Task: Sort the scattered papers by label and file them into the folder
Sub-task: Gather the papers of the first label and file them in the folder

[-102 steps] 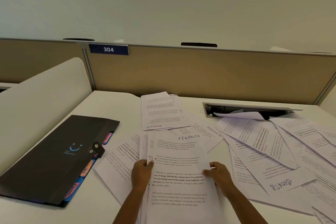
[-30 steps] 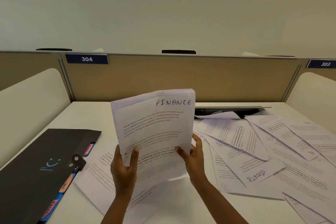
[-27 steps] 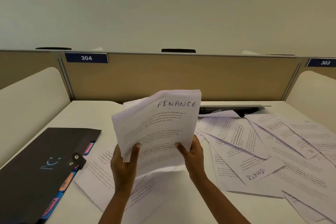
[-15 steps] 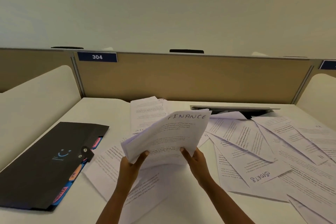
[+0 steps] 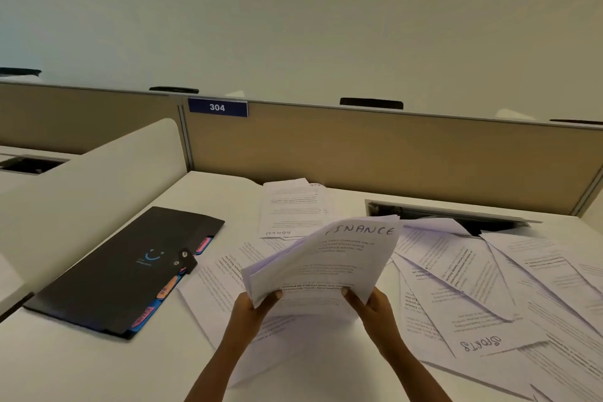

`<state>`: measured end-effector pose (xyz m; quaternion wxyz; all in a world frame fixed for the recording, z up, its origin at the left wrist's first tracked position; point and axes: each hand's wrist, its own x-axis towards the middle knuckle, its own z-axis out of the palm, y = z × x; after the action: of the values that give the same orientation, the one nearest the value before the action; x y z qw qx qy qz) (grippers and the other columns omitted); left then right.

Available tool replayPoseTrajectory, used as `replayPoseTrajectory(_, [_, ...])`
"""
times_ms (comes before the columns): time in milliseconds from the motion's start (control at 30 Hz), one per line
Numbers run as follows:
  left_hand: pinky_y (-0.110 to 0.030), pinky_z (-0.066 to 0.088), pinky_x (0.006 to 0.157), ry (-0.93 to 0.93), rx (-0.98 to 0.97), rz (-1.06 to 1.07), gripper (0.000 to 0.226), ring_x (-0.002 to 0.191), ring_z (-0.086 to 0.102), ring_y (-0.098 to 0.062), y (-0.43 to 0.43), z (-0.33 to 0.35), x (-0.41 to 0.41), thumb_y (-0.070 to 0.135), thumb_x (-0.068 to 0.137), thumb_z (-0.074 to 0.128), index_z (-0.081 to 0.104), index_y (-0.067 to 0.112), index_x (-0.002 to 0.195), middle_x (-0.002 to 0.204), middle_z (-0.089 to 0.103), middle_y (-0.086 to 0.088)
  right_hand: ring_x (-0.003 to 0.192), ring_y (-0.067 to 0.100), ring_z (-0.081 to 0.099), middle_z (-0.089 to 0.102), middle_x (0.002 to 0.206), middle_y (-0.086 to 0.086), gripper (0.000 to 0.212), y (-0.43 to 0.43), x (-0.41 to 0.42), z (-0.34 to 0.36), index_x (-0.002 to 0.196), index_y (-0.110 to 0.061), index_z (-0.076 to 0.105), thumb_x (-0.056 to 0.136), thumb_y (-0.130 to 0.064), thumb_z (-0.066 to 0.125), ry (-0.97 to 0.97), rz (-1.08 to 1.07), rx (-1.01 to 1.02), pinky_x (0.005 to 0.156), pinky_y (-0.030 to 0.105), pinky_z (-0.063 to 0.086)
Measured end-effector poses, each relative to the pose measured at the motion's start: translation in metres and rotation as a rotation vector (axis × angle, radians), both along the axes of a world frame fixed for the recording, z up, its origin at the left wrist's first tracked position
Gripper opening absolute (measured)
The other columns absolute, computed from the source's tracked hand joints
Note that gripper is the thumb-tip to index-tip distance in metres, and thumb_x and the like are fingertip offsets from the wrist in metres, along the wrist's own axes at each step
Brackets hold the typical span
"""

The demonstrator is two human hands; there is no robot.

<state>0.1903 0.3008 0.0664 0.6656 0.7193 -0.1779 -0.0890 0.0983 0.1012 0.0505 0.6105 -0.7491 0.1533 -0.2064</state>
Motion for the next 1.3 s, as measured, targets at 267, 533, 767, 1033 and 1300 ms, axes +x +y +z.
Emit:
replayPoseTrajectory(267, [-0.022,0.056,0.059,0.108,0.075,0.034,0.008,0.075,0.070,-0.019,-0.006,0.011,-0.013,0.031,0.082,0.065,0.063,0.025,0.087,0.070,0.072,0.014,0.075,0.013,0.070,0.070,0.092,-0.002,0.022,-0.004,-0.010,0.020,0.098,-0.020,0.059,0.080,-0.033,0.061,0.010,0.047,0.086,0.058,0.021,0.055])
replayPoseTrajectory(533, [-0.035,0.058,0.072,0.188,0.081,0.164,0.014,0.079,0.069,-0.022,-0.003,-0.005,-0.030,0.017,0.090,0.054,0.061,0.017,0.101,0.088,0.070,-0.002,0.096,0.016,0.057,0.062,0.107,0.007,0.062,-0.020,-0.032,-0.009,0.103,-0.007,0.061,0.085,-0.060,0.035,0.344,-0.041,-0.313,0.085,0.027,0.045])
replayPoseTrajectory(767, [-0.044,0.055,0.079,0.239,0.090,0.177,0.020,0.079,0.067,-0.028,-0.011,-0.020,-0.022,0.018,0.090,0.054,0.060,0.010,0.108,0.088,0.068,-0.009,0.142,0.036,-0.002,-0.001,0.154,0.017,0.071,-0.077,-0.055,-0.031,0.146,-0.018,0.009,0.091,-0.054,0.036,0.941,-0.249,-0.813,0.110,0.058,0.012])
replayPoseTrajectory(1033, [-0.046,0.053,0.081,0.283,0.053,0.091,0.025,0.081,0.066,-0.033,-0.027,-0.025,0.009,0.017,0.090,0.055,0.059,0.007,0.112,0.094,0.068,-0.016,0.141,0.041,-0.003,-0.006,0.153,0.022,0.121,-0.058,-0.056,-0.043,0.147,-0.023,0.000,0.048,-0.092,-0.011,1.068,-0.318,-0.651,0.113,0.051,0.004])
replayPoseTrajectory(1300, [-0.043,0.048,0.087,0.286,0.047,0.041,0.030,0.084,0.060,-0.031,-0.032,-0.017,0.036,0.016,0.089,0.056,0.057,0.006,0.117,0.100,0.063,-0.015,0.077,0.043,0.068,0.069,0.091,0.027,0.075,-0.011,-0.016,-0.065,0.099,-0.014,0.069,0.035,-0.052,0.076,0.830,-0.408,-0.885,0.056,0.051,0.054])
